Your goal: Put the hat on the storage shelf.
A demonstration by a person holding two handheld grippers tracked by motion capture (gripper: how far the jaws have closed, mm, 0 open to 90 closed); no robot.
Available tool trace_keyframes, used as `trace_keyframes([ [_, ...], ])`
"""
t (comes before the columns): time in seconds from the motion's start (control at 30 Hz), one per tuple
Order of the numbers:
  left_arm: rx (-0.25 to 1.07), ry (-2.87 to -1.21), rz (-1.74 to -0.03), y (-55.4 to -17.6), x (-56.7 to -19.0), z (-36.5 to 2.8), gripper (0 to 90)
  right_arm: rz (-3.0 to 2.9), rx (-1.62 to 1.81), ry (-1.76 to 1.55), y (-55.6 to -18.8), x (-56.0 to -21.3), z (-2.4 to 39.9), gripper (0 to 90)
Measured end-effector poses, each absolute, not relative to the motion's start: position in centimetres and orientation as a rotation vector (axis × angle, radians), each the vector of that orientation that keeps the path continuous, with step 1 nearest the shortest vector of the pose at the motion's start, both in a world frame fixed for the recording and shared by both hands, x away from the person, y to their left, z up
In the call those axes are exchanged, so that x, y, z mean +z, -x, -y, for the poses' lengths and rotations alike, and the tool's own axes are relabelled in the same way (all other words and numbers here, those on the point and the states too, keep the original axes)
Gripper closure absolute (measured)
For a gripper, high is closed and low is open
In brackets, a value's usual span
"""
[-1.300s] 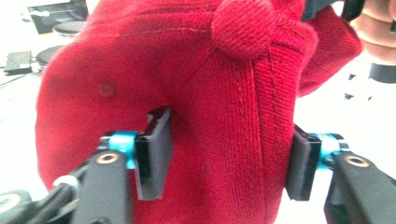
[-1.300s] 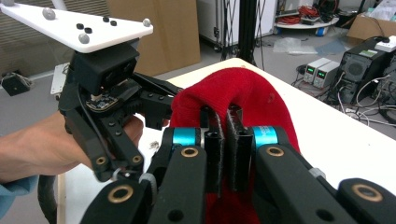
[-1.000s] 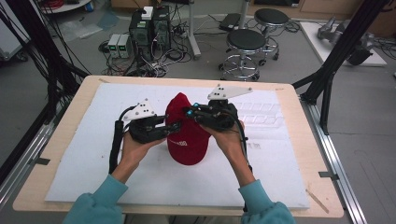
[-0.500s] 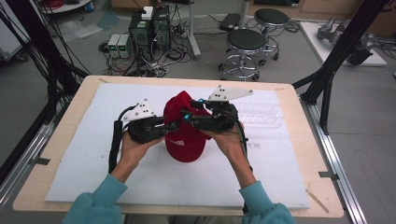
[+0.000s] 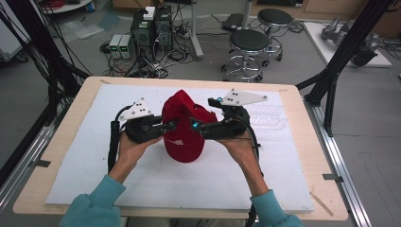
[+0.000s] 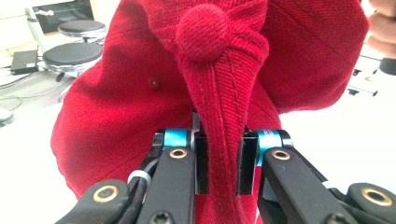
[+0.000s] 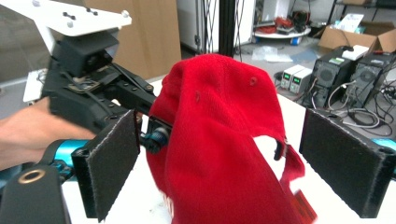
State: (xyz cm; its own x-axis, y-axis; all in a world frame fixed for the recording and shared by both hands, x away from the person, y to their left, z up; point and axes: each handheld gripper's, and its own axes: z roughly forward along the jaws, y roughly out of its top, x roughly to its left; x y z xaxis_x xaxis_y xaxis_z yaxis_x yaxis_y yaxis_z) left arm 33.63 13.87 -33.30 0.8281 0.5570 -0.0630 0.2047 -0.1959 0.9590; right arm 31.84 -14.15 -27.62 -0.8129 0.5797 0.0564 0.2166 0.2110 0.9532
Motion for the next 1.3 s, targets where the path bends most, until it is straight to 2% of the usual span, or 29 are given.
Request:
trace_keyframes([
  [0.17,0.368,-1.765,-0.574,-33.9,-32.0,-13.9,82.2,-2.138,1.619,-0.77,-30.4,-28.0,16.1,11.1],
  [0.5,0.362,-1.759,-0.544,-34.5,-29.8,-12.9,82.2,-2.125,1.596,-0.872,-28.6,-31.6,18.9,11.2],
  [0.87,0.333,-1.761,-0.538,-35.3,-30.1,-12.2,82.2,-2.213,1.555,-0.923,-29.8,-35.0,18.2,17.1],
  [0.97,0.327,-1.757,-0.536,-35.4,-30.1,-12.1,82.2,-2.241,1.536,-0.933,-30.3,-35.3,17.8,17.3],
  [1.03,0.325,-1.761,-0.53,-35.4,-30.0,-12.0,82.2,-2.249,1.548,-0.924,-30.5,-35.4,17.6,20.7],
  [1.3,0.308,-1.742,-0.527,-35.2,-29.5,-12.3,82.1,-2.266,1.563,-0.968,-31.1,-36.2,16.9,21.3],
])
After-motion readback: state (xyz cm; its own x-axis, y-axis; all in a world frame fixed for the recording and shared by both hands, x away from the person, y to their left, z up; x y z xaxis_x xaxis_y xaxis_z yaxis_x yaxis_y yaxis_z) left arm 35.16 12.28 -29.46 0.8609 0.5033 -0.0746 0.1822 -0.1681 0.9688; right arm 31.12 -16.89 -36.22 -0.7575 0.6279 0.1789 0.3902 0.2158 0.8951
